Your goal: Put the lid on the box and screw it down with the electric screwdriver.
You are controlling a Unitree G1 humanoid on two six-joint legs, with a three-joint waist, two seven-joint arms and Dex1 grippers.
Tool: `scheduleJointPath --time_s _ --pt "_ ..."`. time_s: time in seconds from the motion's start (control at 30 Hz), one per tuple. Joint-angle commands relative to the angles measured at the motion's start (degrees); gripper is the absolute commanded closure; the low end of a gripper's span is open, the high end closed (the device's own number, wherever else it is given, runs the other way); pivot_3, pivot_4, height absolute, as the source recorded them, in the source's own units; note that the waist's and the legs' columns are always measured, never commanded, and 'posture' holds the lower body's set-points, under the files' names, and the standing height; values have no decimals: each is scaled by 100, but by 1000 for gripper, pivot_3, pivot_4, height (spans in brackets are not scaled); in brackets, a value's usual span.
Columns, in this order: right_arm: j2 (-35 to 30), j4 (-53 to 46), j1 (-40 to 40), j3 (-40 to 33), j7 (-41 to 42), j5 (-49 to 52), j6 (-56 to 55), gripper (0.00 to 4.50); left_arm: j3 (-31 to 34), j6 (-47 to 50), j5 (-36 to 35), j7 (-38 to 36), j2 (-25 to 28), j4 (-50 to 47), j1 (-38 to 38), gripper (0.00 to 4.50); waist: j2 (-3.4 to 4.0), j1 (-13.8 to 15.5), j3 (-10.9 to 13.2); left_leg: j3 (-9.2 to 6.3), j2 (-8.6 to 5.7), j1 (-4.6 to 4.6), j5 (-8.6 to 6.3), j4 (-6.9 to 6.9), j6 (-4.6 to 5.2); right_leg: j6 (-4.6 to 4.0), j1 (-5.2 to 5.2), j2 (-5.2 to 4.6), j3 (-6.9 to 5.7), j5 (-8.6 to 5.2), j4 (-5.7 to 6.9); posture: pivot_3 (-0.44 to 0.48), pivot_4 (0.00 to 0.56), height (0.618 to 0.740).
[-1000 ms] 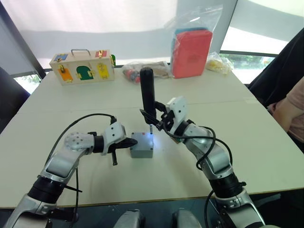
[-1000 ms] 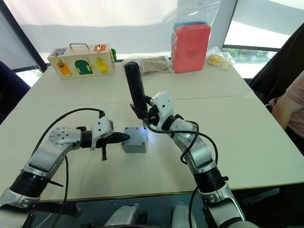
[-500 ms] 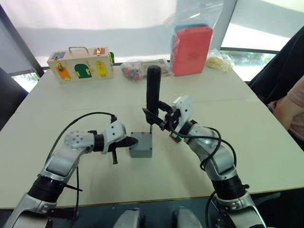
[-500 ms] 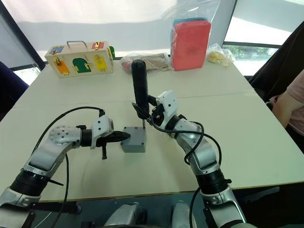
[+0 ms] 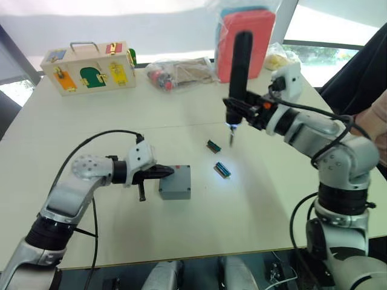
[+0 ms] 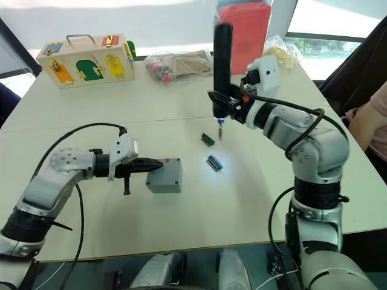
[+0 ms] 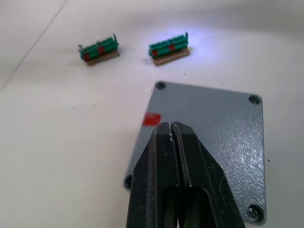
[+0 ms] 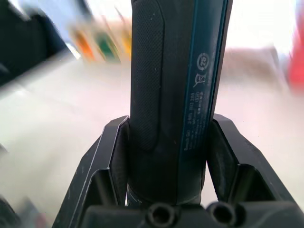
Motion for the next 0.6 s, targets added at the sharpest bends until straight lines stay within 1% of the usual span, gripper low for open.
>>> scheduleJointPath --time_s 0.03,0.1,0.23,0.4,0.6 --pt "-664 53 -234 49 5 3 1161 2666 420 125 -379 -135 199 -369 -128 4500 7 4 21 1 0 -11 0 4 0 0 -7 -1 0 0 0 0 150 740" --pt "-900 296 -220 186 -29 -149 1498 2666 557 215 -566 -191 286 -492 -121 4500 6 -2 24 2 0 -30 0 13 0 0 -22 -1 -1 0 0 0 150 740" --pt "-1062 984 -334 409 -115 -356 2257 2666 666 234 -641 -212 405 -581 -91 4500 5 -19 32 12 0 -58 0 40 1 1 -44 -1 -2 2 8 0 150 740" --pt "-1137 1883 -354 939 -125 -519 2327 2666 855 479 -1026 -75 334 -804 -131 4500 5 -16 53 17 -1 -61 -3 84 7 1 -34 0 -2 12 26 0 150 740" --pt "-987 2207 -413 1114 -100 -689 2327 2666 989 804 -1410 179 273 -1141 -99 4500 2 17 52 16 1 -56 -3 101 7 3 -17 5 -7 27 27 0 150 740"
